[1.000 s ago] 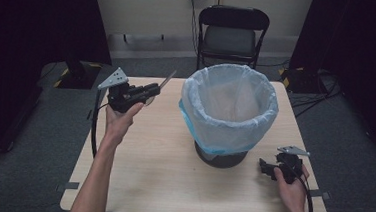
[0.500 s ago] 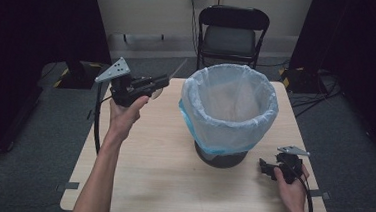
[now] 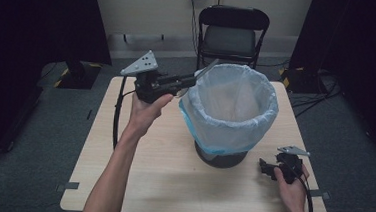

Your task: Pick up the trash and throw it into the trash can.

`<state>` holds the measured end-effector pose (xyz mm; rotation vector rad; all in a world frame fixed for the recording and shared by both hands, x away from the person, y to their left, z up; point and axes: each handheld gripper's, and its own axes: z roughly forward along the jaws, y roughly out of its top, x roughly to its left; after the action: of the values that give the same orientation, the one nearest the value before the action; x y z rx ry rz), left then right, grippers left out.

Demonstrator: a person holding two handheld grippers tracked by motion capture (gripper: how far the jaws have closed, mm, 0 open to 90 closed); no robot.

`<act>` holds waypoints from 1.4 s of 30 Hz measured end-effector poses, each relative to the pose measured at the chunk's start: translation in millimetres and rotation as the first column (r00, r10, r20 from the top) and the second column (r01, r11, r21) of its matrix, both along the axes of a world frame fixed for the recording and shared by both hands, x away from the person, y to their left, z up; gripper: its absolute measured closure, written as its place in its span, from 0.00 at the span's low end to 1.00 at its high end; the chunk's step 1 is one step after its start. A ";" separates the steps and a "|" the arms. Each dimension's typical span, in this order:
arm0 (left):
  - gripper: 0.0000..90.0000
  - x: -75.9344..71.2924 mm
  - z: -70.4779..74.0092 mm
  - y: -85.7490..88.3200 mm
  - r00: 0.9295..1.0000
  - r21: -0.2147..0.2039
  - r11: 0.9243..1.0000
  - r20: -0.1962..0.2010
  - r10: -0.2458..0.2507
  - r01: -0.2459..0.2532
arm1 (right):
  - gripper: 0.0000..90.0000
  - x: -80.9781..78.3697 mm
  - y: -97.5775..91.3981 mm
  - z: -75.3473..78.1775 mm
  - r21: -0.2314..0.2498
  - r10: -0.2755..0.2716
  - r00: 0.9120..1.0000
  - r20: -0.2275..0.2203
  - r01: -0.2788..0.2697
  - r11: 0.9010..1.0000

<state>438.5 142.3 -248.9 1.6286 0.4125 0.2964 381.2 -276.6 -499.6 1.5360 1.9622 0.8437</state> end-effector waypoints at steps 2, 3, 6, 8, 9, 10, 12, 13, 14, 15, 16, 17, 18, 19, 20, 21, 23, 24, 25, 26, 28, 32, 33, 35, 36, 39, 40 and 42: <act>0.89 2.7 0.2 -7.8 1.000 -0.001 1.000 -0.010 -0.017 0.017 | 0.11 0.0 0.0 0.0 0.000 0.000 1.000 0.000 0.000 1.000; 0.89 5.2 0.8 -15.4 0.999 0.003 1.000 -0.017 -0.031 0.031 | 0.11 0.0 0.0 0.0 0.000 0.000 1.000 0.000 0.000 1.000; 0.89 9.2 2.1 -26.4 0.998 0.023 0.998 -0.025 -0.053 0.053 | 0.11 0.0 0.0 0.0 0.000 0.000 1.000 0.000 0.000 1.000; 0.89 10.1 2.5 -30.0 0.998 0.032 0.998 -0.031 -0.059 0.060 | 0.11 0.0 0.0 0.0 0.000 0.000 1.000 0.000 0.000 1.000; 0.89 12.6 2.8 -36.6 0.996 0.054 0.996 -0.039 -0.075 0.077 | 0.11 0.0 0.0 0.0 -0.001 0.000 1.000 0.000 0.000 1.000; 0.89 12.6 2.8 -36.6 0.996 0.054 0.996 -0.039 -0.075 0.077 | 0.11 0.0 0.0 0.0 -0.001 0.000 1.000 0.000 0.000 1.000; 0.89 15.9 2.6 -42.6 0.995 0.070 0.994 -0.055 -0.080 0.084 | 0.11 0.0 0.0 0.0 0.000 0.000 1.000 0.000 0.000 1.000; 0.89 19.3 2.1 -48.1 0.994 0.090 0.992 -0.061 -0.085 0.091 | 0.11 0.0 0.0 0.0 0.000 0.000 1.000 0.000 0.000 1.000; 0.89 19.3 2.1 -48.1 0.994 0.090 0.992 -0.061 -0.085 0.091 | 0.11 0.0 0.0 0.0 0.000 0.000 1.000 0.000 0.000 1.000; 0.89 22.7 1.3 -52.3 0.993 0.100 0.990 -0.071 -0.092 0.099 | 0.11 0.0 0.0 0.0 0.000 0.000 1.000 0.000 0.000 1.000; 0.89 22.7 1.3 -52.3 0.993 0.100 0.990 -0.071 -0.092 0.099 | 0.11 0.0 0.0 0.0 0.000 0.000 1.000 0.000 0.000 1.000; 0.88 25.6 0.5 -54.5 0.992 0.100 0.989 -0.076 -0.097 0.105 | 0.11 0.0 0.0 0.0 0.000 0.000 1.000 0.000 0.000 1.000; 0.88 25.6 0.5 -54.5 0.992 0.100 0.989 -0.076 -0.097 0.105 | 0.11 0.0 0.0 0.0 0.000 0.000 1.000 0.000 0.000 1.000; 0.83 27.7 -0.2 -55.9 0.992 0.093 0.991 -0.086 -0.087 0.095 | 0.11 0.0 0.0 0.0 0.000 0.000 1.000 0.000 0.000 1.000; 0.81 27.7 -0.2 -55.9 0.992 0.093 0.991 -0.086 -0.087 0.095 | 0.11 0.0 0.0 0.0 0.000 0.000 1.000 0.000 0.000 1.000; 0.78 28.6 -0.7 -56.2 0.991 0.087 0.991 -0.089 -0.096 0.104 | 0.11 0.0 0.0 0.0 0.000 0.000 1.000 0.000 0.000 1.000; 0.74 29.0 -0.6 -55.0 0.990 0.074 0.991 -0.094 -0.107 0.114 | 0.11 0.0 0.0 0.0 0.000 0.000 1.000 0.000 0.000 1.000; 0.72 29.0 -0.6 -55.0 0.990 0.074 0.991 -0.094 -0.107 0.114 | 0.11 0.0 0.0 0.0 0.000 0.000 1.000 0.000 0.000 1.000; 0.68 28.8 -0.3 -53.9 0.990 0.059 0.993 -0.097 -0.099 0.105 | 0.11 0.0 0.0 0.0 0.000 0.000 1.000 0.000 0.000 1.000; 0.66 28.8 -0.3 -53.9 0.990 0.059 0.993 -0.097 -0.099 0.105 | 0.11 0.0 0.0 0.0 0.000 0.000 1.000 0.000 0.000 1.000; 0.58 28.2 0.0 -52.7 0.991 0.060 0.993 -0.092 -0.099 0.105 | 0.11 0.0 0.0 0.0 0.000 0.000 1.000 0.000 0.000 1.000; 0.47 27.1 -0.9 -48.1 0.994 0.068 0.995 -0.082 -0.070 0.076 | 0.11 0.0 0.0 0.0 0.000 0.000 1.000 0.000 0.000 1.000; 0.36 26.7 -2.0 -44.1 0.994 0.059 0.995 -0.077 -0.081 0.086 | 0.11 0.0 0.0 0.0 0.000 0.000 1.000 0.000 0.000 1.000; 0.29 25.2 -2.3 -40.7 0.993 0.035 0.996 -0.082 -0.079 0.082 | 0.11 0.0 0.0 0.0 0.000 0.000 1.000 0.000 0.000 1.000; 0.26 25.2 -2.3 -40.7 0.993 0.035 0.996 -0.082 -0.079 0.082 | 0.11 0.0 0.0 0.0 0.000 0.000 1.000 0.000 0.000 1.000; 0.20 23.7 -3.1 -38.1 0.995 0.061 0.995 -0.075 -0.072 0.076 | 0.11 0.0 0.0 0.0 0.000 0.000 1.000 0.000 0.000 1.000; 0.18 22.6 -4.1 -34.6 0.995 0.058 0.996 -0.077 -0.067 0.072 | 0.11 0.0 0.0 0.0 -0.001 0.000 1.000 0.000 0.000 1.000; 0.17 22.2 -4.6 -32.5 0.995 0.062 0.996 -0.079 -0.061 0.066 | 0.11 0.0 0.0 0.0 -0.001 0.000 1.000 0.000 0.000 1.000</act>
<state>460.6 109.8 -253.4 1.7169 0.4126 0.2013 381.2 -276.6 -499.6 1.5353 1.9624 0.8433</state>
